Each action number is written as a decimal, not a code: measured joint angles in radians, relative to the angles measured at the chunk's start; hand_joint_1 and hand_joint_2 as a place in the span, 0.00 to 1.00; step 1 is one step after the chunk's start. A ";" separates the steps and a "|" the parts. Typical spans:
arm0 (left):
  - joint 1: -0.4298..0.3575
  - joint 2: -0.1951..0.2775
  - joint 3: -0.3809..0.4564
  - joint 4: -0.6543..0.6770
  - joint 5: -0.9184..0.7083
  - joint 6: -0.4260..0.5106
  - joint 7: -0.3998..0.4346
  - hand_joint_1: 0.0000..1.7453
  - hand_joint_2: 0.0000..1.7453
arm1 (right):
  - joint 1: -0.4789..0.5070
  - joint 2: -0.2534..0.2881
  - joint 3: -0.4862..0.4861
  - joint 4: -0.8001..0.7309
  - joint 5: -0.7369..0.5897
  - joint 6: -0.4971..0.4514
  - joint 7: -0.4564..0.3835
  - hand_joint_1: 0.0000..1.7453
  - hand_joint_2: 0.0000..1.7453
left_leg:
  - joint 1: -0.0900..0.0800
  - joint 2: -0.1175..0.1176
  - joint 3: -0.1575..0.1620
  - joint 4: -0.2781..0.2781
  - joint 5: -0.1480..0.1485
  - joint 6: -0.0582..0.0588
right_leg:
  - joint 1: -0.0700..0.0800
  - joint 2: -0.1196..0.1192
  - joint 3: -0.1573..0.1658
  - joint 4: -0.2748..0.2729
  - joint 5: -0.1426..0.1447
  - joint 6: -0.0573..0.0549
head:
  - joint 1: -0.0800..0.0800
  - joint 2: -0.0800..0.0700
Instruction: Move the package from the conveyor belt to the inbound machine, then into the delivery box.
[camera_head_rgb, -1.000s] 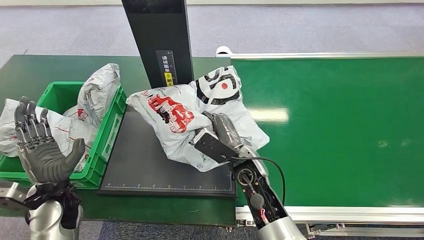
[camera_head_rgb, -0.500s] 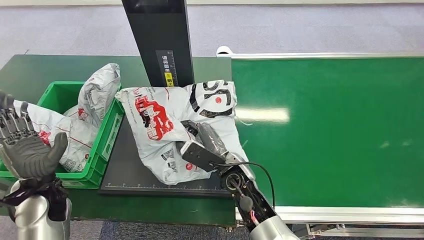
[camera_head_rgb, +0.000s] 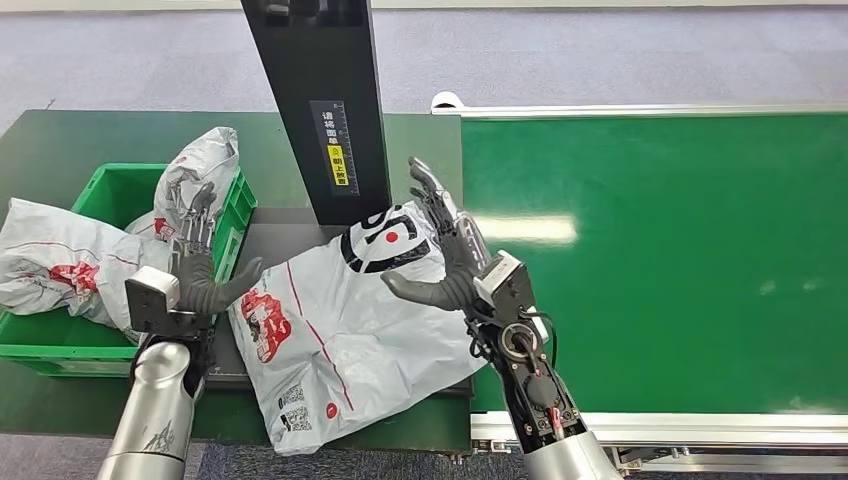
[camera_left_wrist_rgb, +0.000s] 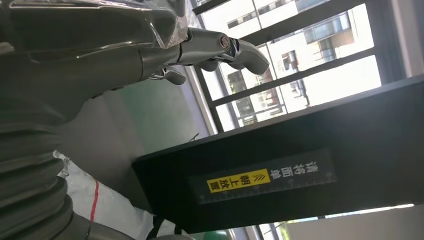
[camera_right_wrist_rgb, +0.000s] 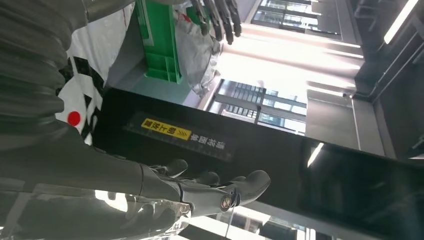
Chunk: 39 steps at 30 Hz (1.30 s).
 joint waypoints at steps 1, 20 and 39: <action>-0.005 0.002 -0.004 0.013 0.001 0.000 0.000 0.00 1.00 | 0.003 -0.003 -0.003 -0.011 0.000 0.000 0.000 0.00 1.00 | 0.000 0.000 0.000 0.000 0.000 0.000 | 0.000 0.000 0.000 0.000 0.000 0.000 | 0.000 0.000; -0.034 0.010 -0.050 0.122 -0.023 -0.007 0.000 0.00 1.00 | 0.069 -0.035 -0.086 -0.117 -0.082 -0.011 0.000 0.00 1.00 | 0.000 -0.001 0.000 0.000 0.000 0.000 | 0.000 0.000 0.000 0.000 0.000 0.000 | 0.000 0.000; -0.088 0.042 -0.228 0.346 -0.486 -0.048 0.164 0.75 1.00 | 0.166 -0.045 -0.300 -0.202 -0.046 0.008 0.000 0.00 1.00 | 0.000 -0.002 0.001 0.000 0.000 0.000 | 0.000 -0.001 0.003 0.000 0.000 0.000 | 0.000 0.000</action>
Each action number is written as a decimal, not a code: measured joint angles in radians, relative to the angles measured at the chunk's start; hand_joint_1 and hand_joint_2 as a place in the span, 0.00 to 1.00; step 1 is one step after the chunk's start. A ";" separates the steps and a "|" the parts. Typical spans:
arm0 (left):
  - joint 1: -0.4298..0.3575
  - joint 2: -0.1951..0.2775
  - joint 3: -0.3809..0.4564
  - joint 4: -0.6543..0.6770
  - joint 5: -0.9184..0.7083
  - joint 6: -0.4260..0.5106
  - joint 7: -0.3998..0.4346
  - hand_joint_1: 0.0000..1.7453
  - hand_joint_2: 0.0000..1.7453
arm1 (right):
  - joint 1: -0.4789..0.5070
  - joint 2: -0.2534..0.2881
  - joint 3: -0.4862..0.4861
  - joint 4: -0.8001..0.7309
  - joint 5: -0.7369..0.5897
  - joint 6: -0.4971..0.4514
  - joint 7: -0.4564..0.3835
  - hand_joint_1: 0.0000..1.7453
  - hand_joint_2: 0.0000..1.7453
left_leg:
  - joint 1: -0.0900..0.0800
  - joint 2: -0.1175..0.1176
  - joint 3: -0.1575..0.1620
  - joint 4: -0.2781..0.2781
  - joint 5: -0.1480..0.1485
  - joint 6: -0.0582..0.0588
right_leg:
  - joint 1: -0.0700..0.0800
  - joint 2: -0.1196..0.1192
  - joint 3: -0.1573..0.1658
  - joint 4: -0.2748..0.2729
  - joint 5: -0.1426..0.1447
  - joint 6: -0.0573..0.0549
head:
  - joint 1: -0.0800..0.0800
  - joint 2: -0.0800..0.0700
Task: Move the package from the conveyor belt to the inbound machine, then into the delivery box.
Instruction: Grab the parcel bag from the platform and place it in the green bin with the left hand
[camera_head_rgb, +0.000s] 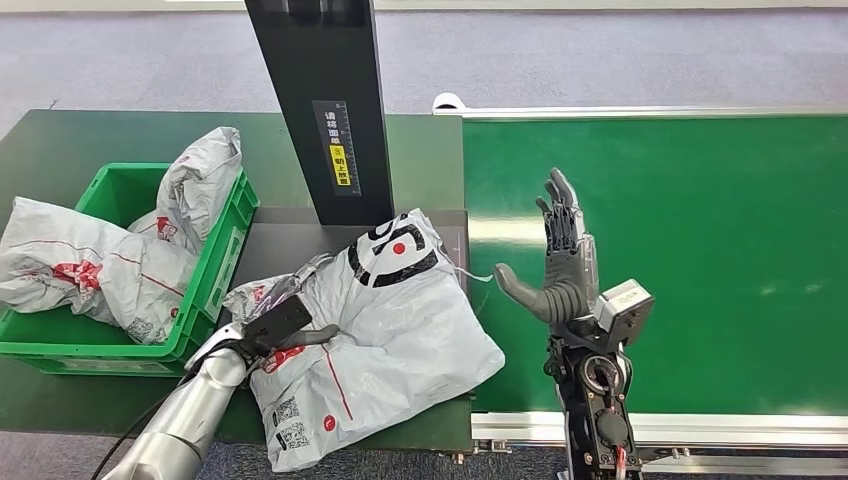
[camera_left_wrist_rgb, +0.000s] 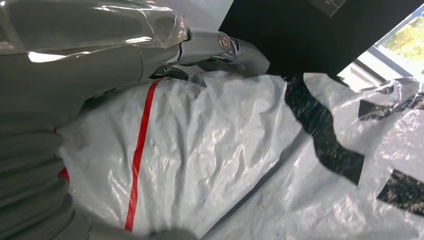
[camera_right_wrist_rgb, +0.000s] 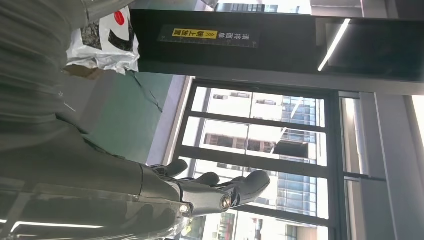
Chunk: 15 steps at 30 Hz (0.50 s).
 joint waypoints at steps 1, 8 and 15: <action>-0.004 0.000 -0.001 0.007 0.000 0.000 0.000 0.81 1.00 | 0.002 0.000 -0.003 0.000 -0.004 0.003 0.000 0.00 1.00 | 0.000 0.000 0.000 0.000 0.000 0.000 | 0.000 0.000 0.000 0.000 0.000 0.000 | 0.000 0.000; -0.020 0.001 0.000 0.034 0.028 -0.012 -0.065 0.98 1.00 | 0.011 0.000 -0.024 0.001 -0.013 0.014 0.000 0.00 1.00 | 0.000 0.000 0.001 0.000 0.000 0.000 | 0.000 0.000 0.001 0.000 0.000 0.000 | 0.000 0.000; 0.052 -0.004 0.038 -0.114 0.264 -0.095 -0.157 0.99 1.00 | 0.012 0.000 -0.051 0.023 -0.015 0.014 0.000 0.00 1.00 | 0.000 0.001 -0.001 0.000 0.000 0.000 | 0.000 0.000 -0.001 0.000 0.000 0.000 | 0.000 0.000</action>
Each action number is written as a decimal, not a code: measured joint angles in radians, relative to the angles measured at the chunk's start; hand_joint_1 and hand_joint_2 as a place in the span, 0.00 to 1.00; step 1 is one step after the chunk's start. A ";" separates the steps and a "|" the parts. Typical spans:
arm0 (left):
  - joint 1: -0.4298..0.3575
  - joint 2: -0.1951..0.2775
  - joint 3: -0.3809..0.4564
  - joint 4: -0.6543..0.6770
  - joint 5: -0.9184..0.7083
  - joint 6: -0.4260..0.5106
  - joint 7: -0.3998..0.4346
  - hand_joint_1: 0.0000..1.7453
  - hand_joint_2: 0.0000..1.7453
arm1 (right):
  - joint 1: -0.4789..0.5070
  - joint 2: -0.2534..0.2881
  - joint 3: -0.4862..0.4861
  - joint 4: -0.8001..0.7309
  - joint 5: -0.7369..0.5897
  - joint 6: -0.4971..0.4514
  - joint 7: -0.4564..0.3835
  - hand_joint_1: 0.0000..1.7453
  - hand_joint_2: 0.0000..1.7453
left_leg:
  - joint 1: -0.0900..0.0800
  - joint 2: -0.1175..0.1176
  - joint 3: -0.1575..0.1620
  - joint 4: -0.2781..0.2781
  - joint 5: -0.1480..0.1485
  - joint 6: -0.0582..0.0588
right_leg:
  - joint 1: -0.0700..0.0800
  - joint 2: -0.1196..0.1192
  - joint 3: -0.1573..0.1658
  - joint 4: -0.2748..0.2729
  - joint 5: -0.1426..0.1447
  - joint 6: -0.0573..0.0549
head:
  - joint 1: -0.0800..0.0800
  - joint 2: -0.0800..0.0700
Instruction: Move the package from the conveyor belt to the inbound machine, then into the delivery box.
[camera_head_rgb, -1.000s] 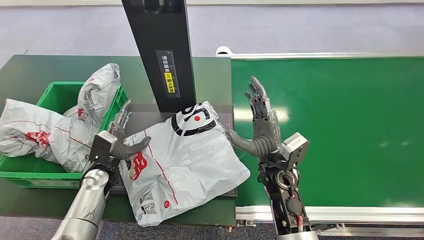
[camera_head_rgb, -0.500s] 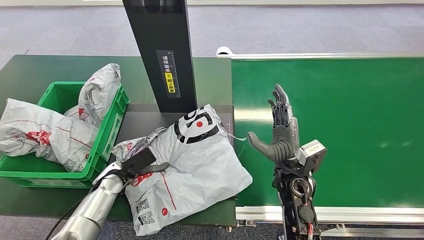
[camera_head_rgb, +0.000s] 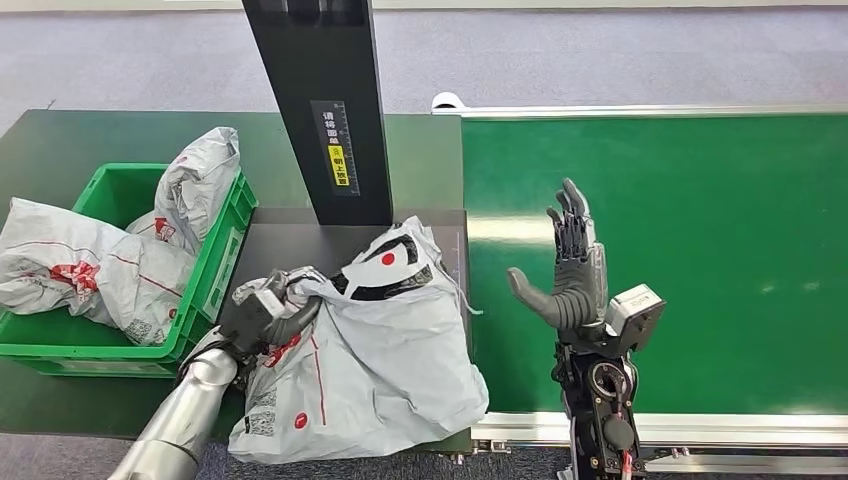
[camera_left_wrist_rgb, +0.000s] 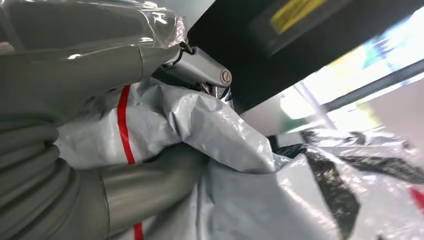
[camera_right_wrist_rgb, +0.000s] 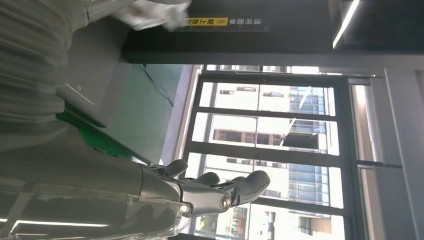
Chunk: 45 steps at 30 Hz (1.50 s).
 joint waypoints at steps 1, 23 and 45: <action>0.014 -0.001 0.006 -0.035 0.034 -0.016 -0.003 0.99 1.00 | 0.000 0.000 -0.003 0.003 -0.001 0.000 0.000 0.00 1.00 | 0.000 0.000 0.000 0.000 0.000 0.000 | 0.000 0.000 0.000 0.000 0.000 0.000 | 0.000 0.000; 0.220 -0.120 0.230 -0.803 0.620 -0.379 -0.012 1.00 1.00 | 0.080 -0.002 -0.113 0.013 -0.013 0.045 0.000 0.00 1.00 | 0.000 0.000 -0.003 0.000 -0.002 0.000 | 0.000 0.000 -0.003 -0.001 -0.001 0.000 | 0.000 0.000; -0.308 0.158 0.590 0.085 -0.261 0.859 0.161 0.84 1.00 | 0.109 0.019 -0.179 0.012 0.025 0.072 0.000 0.00 1.00 | 0.002 0.002 -0.002 0.000 0.002 -0.003 | 0.002 0.001 -0.003 0.002 0.001 -0.003 | 0.000 0.000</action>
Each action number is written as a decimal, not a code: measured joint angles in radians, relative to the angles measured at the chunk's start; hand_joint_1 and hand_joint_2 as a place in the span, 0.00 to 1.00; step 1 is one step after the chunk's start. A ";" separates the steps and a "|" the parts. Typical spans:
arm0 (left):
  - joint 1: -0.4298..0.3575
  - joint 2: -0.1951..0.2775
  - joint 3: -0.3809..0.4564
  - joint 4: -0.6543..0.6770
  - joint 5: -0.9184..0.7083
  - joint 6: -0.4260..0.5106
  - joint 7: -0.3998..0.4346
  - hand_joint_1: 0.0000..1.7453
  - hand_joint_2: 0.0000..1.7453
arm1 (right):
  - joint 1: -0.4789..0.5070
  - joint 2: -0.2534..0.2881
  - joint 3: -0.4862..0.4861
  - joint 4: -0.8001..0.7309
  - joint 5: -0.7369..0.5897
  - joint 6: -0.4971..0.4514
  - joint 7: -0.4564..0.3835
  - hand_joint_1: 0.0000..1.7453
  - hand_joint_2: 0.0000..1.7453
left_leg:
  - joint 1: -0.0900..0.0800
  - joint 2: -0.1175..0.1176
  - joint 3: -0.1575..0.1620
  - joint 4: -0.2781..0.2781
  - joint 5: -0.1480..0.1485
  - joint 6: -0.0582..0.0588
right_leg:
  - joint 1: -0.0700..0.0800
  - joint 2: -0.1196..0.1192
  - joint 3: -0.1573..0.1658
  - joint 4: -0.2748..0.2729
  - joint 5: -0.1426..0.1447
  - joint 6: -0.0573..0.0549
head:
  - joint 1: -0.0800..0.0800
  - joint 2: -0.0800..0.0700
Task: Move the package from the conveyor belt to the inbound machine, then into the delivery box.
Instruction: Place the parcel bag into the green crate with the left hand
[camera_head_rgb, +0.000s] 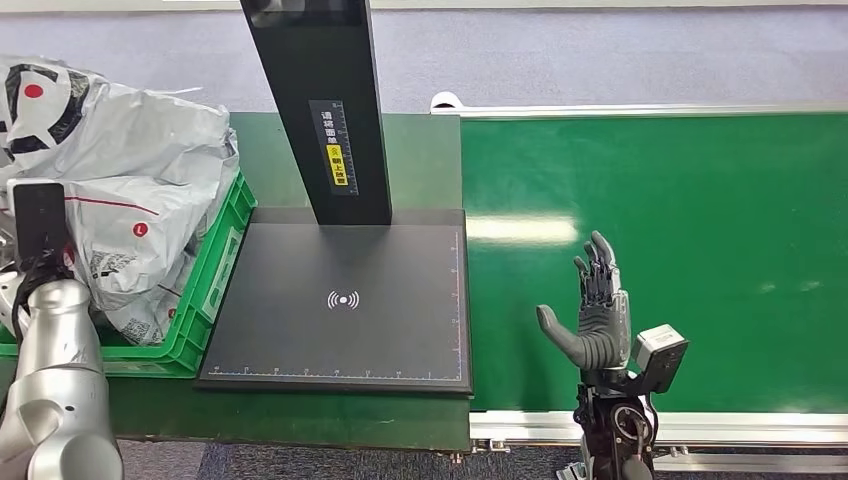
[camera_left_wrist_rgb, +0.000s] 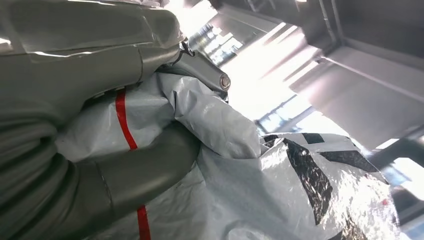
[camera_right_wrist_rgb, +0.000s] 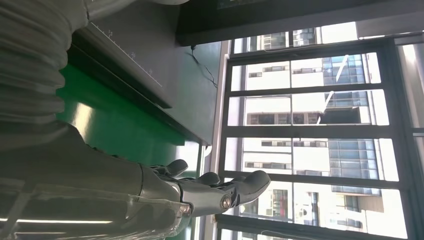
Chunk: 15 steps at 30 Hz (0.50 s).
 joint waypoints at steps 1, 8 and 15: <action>-0.007 0.010 0.000 0.030 -0.022 0.013 0.013 0.82 1.00 | -0.002 0.000 -0.001 0.001 0.002 0.000 0.000 0.00 1.00 | 0.000 0.000 0.000 0.000 0.000 0.000 | 0.000 0.000 0.000 0.000 0.000 0.000 | 0.000 0.000; -0.025 0.041 0.000 0.148 -0.081 0.024 0.032 0.35 1.00 | -0.018 0.001 -0.009 0.016 0.007 0.001 0.000 0.00 1.00 | 0.000 0.000 0.000 0.000 0.000 0.000 | 0.000 0.000 0.000 0.000 0.000 0.000 | 0.000 0.000; -0.026 0.035 0.002 0.162 -0.063 -0.058 -0.006 0.00 1.00 | -0.026 0.002 -0.015 0.031 0.015 -0.001 0.000 0.00 1.00 | 0.000 -0.001 0.000 0.000 0.000 0.000 | 0.000 0.000 0.000 0.000 0.000 0.000 | 0.000 0.000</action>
